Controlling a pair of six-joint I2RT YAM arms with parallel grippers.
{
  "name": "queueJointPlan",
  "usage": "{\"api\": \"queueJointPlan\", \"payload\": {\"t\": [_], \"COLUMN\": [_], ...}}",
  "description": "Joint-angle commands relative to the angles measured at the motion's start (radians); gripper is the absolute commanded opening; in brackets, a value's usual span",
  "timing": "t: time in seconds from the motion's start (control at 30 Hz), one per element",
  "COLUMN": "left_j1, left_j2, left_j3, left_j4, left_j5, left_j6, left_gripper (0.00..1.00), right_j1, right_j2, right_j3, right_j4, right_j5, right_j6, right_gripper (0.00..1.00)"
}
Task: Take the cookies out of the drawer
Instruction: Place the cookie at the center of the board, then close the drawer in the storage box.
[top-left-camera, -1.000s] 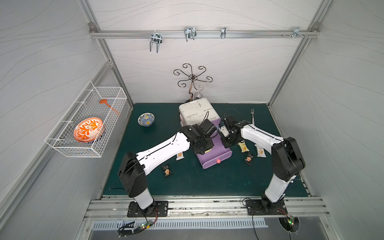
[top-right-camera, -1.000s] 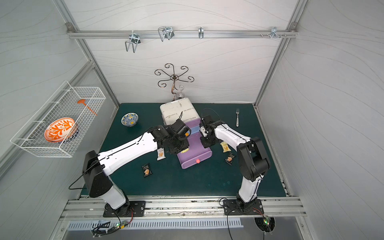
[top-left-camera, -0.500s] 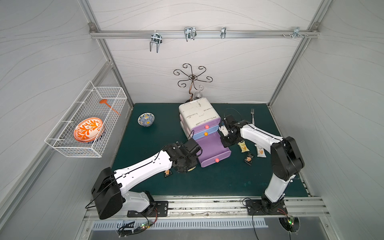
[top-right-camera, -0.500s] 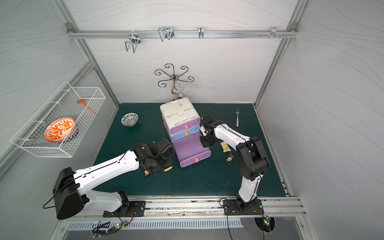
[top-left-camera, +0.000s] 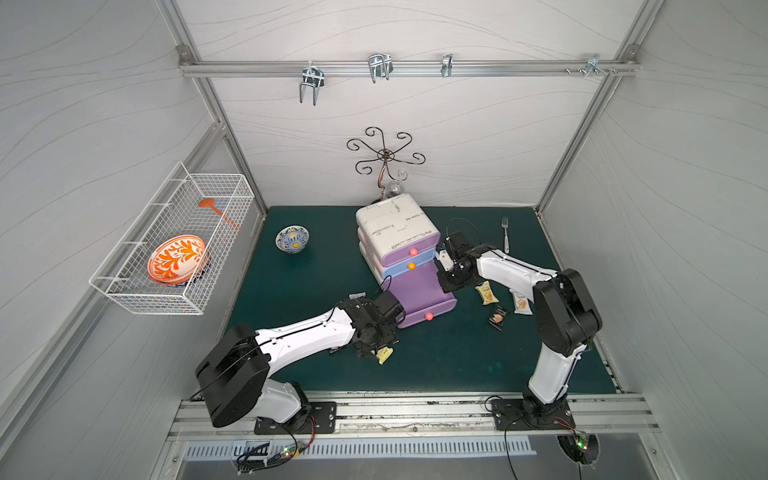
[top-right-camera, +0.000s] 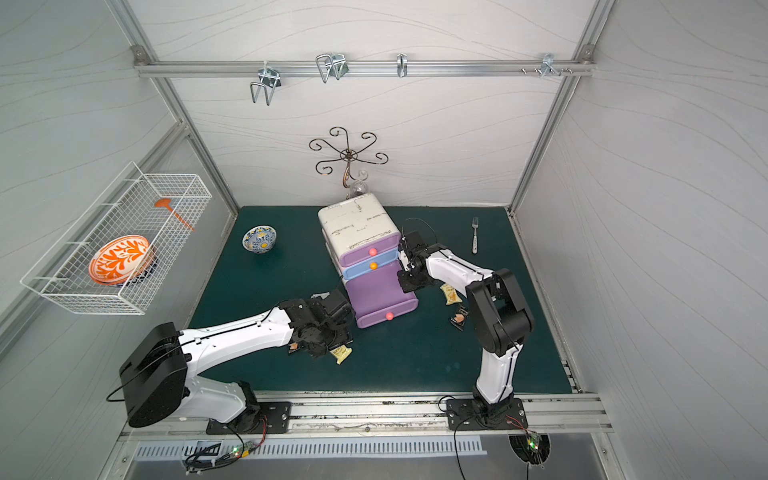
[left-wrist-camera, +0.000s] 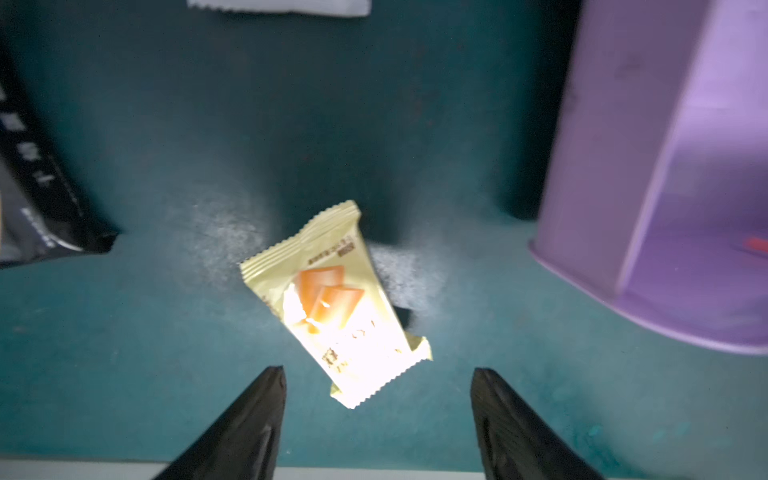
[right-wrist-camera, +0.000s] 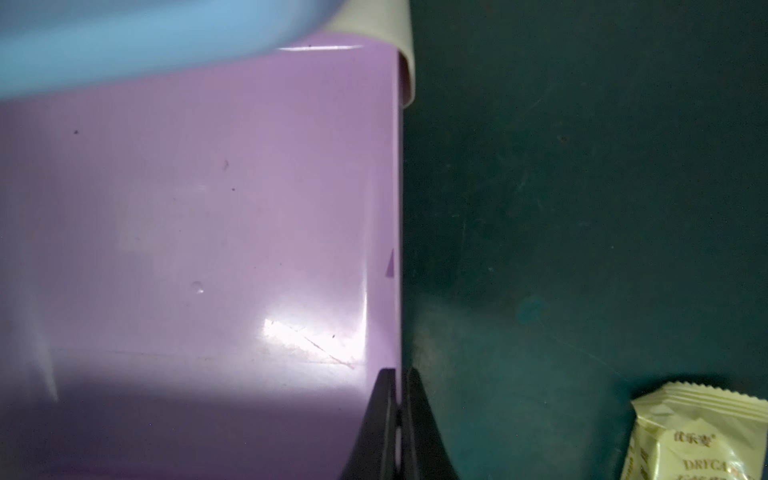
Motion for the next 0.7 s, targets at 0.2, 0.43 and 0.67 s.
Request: {"api": "queueJointPlan", "payload": {"t": [0.2, 0.43, 0.67], "left_j1": [-0.107, -0.189, -0.197], "left_j2": [0.050, 0.182, 0.341], "left_j3": [0.188, 0.233, 0.305], "left_j4": [0.119, 0.258, 0.219], "left_j5": [0.061, 0.122, -0.033], "left_j6": [-0.038, -0.102, -0.177], "left_gripper": [0.65, 0.38, 0.34], "right_j1": [0.002, 0.001, 0.001], "right_j2": [0.003, 0.007, 0.013], "right_j3": [-0.001, 0.010, 0.019], "right_j4": [0.065, 0.055, 0.049], "right_j5": [-0.036, -0.048, -0.053], "right_j6": [-0.007, -0.018, -0.018], "right_gripper": [0.00, 0.00, 0.00]}}
